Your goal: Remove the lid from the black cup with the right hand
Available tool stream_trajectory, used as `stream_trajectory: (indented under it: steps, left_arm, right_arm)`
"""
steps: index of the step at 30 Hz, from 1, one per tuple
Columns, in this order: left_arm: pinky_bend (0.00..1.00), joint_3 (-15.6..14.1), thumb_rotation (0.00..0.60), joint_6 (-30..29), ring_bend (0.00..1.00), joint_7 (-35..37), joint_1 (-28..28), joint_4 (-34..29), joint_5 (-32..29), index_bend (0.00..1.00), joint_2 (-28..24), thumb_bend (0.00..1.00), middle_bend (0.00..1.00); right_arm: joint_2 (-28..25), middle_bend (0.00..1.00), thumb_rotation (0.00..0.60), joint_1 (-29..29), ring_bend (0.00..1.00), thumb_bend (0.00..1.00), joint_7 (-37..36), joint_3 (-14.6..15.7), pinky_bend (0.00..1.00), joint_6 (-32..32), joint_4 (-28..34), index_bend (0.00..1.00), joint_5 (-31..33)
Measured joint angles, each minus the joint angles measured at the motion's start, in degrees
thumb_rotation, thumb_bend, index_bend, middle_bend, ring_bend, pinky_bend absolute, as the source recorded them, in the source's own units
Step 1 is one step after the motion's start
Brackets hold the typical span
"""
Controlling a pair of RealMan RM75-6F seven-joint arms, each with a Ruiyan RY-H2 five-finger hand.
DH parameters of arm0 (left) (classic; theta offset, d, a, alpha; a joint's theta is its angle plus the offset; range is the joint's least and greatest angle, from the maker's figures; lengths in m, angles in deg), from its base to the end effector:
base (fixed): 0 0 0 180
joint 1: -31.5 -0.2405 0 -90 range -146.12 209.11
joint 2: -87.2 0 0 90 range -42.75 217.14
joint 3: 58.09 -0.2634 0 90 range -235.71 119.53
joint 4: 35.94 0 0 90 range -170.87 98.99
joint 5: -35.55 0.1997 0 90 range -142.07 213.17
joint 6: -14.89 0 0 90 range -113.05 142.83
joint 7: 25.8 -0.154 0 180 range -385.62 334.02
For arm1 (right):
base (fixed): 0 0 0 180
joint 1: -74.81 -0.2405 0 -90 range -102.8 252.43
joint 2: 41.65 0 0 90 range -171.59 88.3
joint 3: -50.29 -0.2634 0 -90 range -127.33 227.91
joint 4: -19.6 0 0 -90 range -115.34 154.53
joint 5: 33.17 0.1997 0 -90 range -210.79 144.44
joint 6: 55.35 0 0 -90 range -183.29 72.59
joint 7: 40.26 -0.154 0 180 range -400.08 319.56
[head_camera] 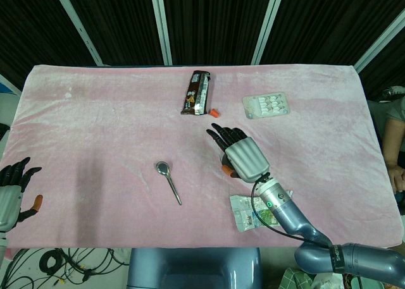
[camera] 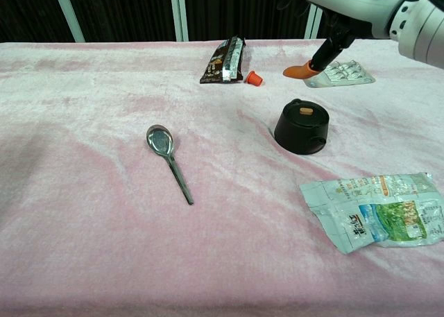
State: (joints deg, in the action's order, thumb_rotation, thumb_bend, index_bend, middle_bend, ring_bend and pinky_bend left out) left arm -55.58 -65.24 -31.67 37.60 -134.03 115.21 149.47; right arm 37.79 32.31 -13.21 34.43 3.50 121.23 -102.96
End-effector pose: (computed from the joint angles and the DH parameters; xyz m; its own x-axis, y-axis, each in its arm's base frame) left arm -0.3129 0.1934 0.1652 0.4116 0.0998 0.9059 0.9059 0.0636 -0.4187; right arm -0.0820 -0.3413 0.0524 0.4397 -0.0694 0.8955 -0.7783 -0.5270 0.3413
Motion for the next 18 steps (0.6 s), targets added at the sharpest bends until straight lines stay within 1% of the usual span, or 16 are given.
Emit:
stream_trajectory:
  steps: [5, 11, 18]
  left_arm:
    - [0.02, -0.2, 0.600, -0.4, 0.00, 0.3, -0.3, -0.1, 0.3, 0.19, -0.2, 0.42, 0.00]
    - [0.02, -0.2, 0.600, -0.4, 0.00, 0.3, -0.3, 0.0, 0.5, 0.19, -0.2, 0.42, 0.00]
    - [0.02, -0.2, 0.600, 0.0, 0.00, -0.1, 0.0, -0.1, 0.2, 0.19, -0.1, 0.42, 0.00]
  right_arm:
    - [0.4, 0.05, 0.600, -0.2, 0.16, 0.17, 0.4, 0.5, 0.20, 0.3, -0.1, 0.06, 0.5]
    - [1.2, 0.05, 0.600, -0.3, 0.16, 0.17, 1.1, 0.3, 0.20, 1.8, 0.0, 0.06, 0.8]
    - [1.2, 0.05, 0.600, -0.9, 0.16, 0.17, 2.1, 0.3, 0.20, 1.6, -0.4, 0.06, 3.6]
